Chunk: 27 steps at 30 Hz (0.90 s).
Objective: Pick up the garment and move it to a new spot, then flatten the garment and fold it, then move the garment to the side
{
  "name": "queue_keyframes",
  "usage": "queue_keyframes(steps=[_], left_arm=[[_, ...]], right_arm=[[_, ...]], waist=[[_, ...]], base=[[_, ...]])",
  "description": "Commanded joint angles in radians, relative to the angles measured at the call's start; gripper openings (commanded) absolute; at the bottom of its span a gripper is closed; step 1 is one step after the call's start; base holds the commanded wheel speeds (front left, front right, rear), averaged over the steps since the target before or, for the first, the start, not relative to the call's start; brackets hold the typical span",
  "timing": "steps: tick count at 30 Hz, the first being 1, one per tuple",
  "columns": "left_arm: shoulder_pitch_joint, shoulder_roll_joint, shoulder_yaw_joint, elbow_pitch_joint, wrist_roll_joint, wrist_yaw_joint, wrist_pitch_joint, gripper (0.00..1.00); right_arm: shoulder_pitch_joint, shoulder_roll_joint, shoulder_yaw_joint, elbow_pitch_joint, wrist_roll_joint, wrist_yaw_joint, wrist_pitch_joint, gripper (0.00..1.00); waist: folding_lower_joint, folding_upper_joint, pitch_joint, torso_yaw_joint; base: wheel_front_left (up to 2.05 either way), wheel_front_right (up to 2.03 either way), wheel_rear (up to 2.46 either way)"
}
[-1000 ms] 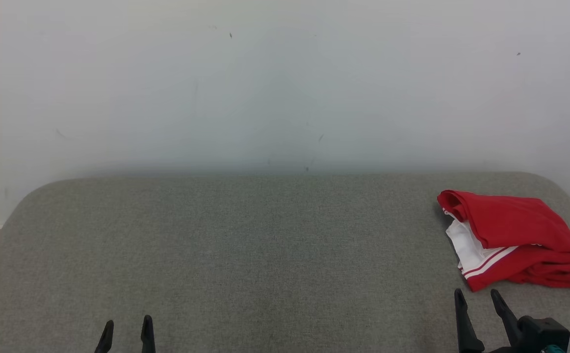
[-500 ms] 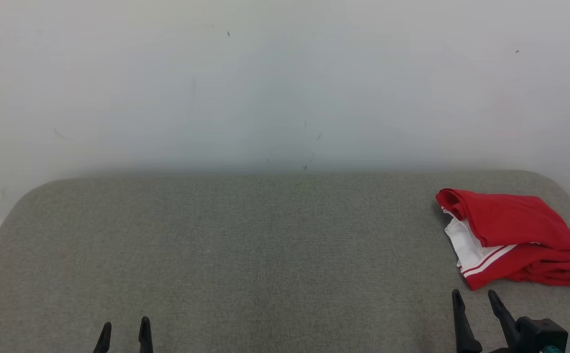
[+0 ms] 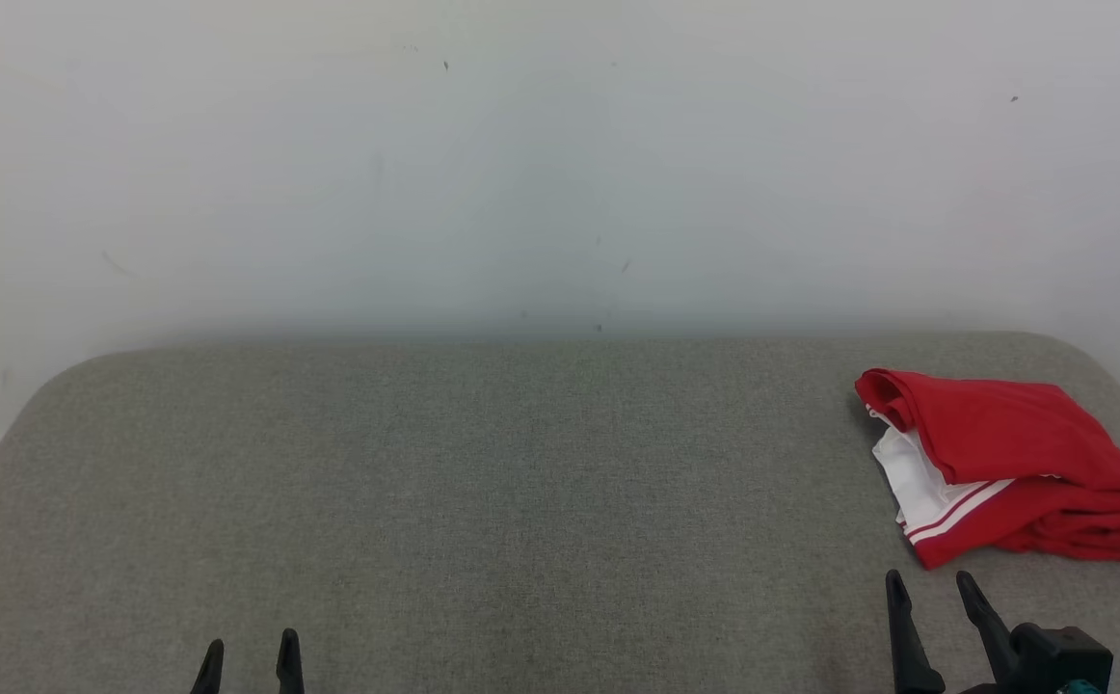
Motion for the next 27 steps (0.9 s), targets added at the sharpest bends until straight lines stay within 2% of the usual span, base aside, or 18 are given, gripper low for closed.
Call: queue_keyframes(steps=[1, 3, 4, 10, 27], left_arm=[[-0.009, 0.0, -0.001, 0.004, -0.013, -0.001, -0.003, 1.0], [-0.009, 0.001, -0.002, 0.007, -0.015, -0.001, -0.003, 1.0], [0.0, 0.0, -0.001, 0.009, -0.001, 0.0, 0.0, 0.0], [0.021, -0.002, 0.0, 0.052, -0.01, 0.0, 0.01, 0.0], [-0.042, -0.001, 0.025, 0.054, -0.308, 0.0, 0.108, 0.0]], right_arm=[[-0.006, 0.001, 0.0, 0.003, 0.012, -0.003, -0.005, 1.0], [-0.005, 0.001, 0.002, 0.005, 0.012, -0.003, -0.007, 1.0], [0.0, 0.0, 0.001, 0.008, 0.004, 0.0, -0.001, 0.0], [0.028, 0.002, -0.002, 0.055, 0.014, 0.0, 0.008, 0.0], [0.005, 0.002, -0.005, 0.018, 0.342, 0.0, 0.044, 0.0]], waist=[[0.0, 0.0, 0.0, 0.001], [0.0, 0.0, 0.0, 0.002], [0.0, 0.0, 0.0, 0.002], [0.0, 0.0, 0.001, 0.002], [0.0, 0.0, 0.02, -0.001]], base=[[0.0, 0.0, 0.0], [0.0, 0.0, 0.0], [0.0, 0.0, 0.0], [0.0, 0.0, 0.0], [0.0, 0.0, 0.0]])
